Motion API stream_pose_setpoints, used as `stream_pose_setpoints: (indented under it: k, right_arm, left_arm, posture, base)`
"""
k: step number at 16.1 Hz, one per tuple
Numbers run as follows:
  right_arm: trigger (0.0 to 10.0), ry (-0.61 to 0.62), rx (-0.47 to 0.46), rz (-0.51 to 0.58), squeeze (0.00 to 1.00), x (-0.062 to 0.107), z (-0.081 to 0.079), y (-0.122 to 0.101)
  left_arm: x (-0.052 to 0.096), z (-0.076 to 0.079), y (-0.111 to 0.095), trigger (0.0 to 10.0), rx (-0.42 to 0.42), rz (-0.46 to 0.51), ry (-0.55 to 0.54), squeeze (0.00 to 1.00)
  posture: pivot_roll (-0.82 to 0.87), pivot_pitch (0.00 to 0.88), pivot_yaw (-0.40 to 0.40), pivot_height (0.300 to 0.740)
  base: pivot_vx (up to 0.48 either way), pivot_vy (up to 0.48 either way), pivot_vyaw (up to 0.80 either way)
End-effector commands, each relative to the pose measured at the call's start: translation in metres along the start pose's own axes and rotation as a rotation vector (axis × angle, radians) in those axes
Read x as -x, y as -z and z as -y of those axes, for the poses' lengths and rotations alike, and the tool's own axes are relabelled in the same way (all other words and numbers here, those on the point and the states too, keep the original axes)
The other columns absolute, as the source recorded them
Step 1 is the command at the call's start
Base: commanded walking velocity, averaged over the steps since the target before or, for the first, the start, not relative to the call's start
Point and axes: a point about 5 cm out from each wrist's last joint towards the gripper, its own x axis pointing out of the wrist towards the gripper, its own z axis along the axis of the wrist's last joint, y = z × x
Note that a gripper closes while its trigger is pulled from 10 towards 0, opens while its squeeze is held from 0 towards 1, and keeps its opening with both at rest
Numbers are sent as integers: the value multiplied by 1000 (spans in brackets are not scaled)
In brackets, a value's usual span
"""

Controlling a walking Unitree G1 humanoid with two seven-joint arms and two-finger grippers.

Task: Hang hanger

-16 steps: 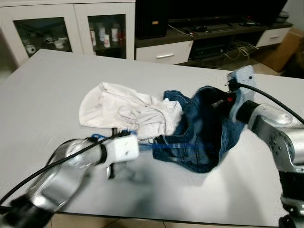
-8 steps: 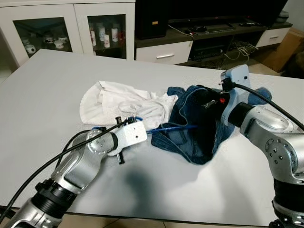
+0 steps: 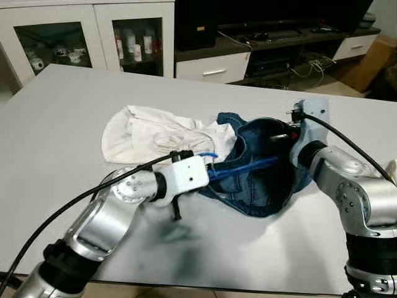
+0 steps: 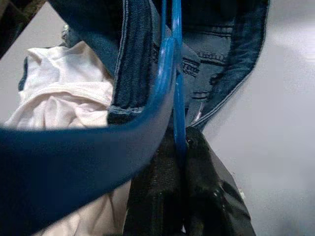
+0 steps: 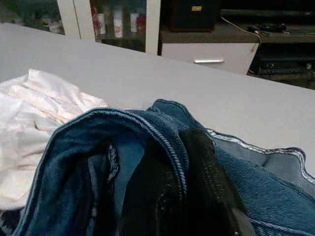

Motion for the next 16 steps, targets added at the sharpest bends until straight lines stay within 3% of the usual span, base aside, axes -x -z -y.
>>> stream_pose_setpoints:
  k: [1, 4, 8, 11, 16]
  right_arm:
    - [0, -24, 1, 30, 0, -1, -5, -8]
    - [0, -182, 22, 41, 0, 0, -37, -10]
    - [0, -222, 61, 48, 0, 6, -39, -16]
    - [0, -236, -17, 38, 0, 6, -49, -12]
    - [0, -249, -92, -11, 0, 1, -69, 5]
  left_arm:
    - [0, 3, -4, 10000, -4, 26, 29, 0]
    - [-10, 1, 0, 10000, -39, -18, 25, 0]
    - [-14, 2, 0, 10000, -53, -43, 48, 0]
    - [-24, -8, -16, 10000, -59, 9, -4, 0]
    - [-33, -7, -34, 10000, -77, 84, -5, 0]
  posture:
    - [12, 43, -84, 740]
    - [12, 37, -86, 740]
    - [2, 33, -82, 740]
    - [-7, 38, -80, 740]
    - [-11, 40, -74, 740]
  base:
    - [0, 0, 0]
    - [0, 0, 0]
    - [0, 0, 0]
    - [0, 0, 0]
    - [0, 0, 0]
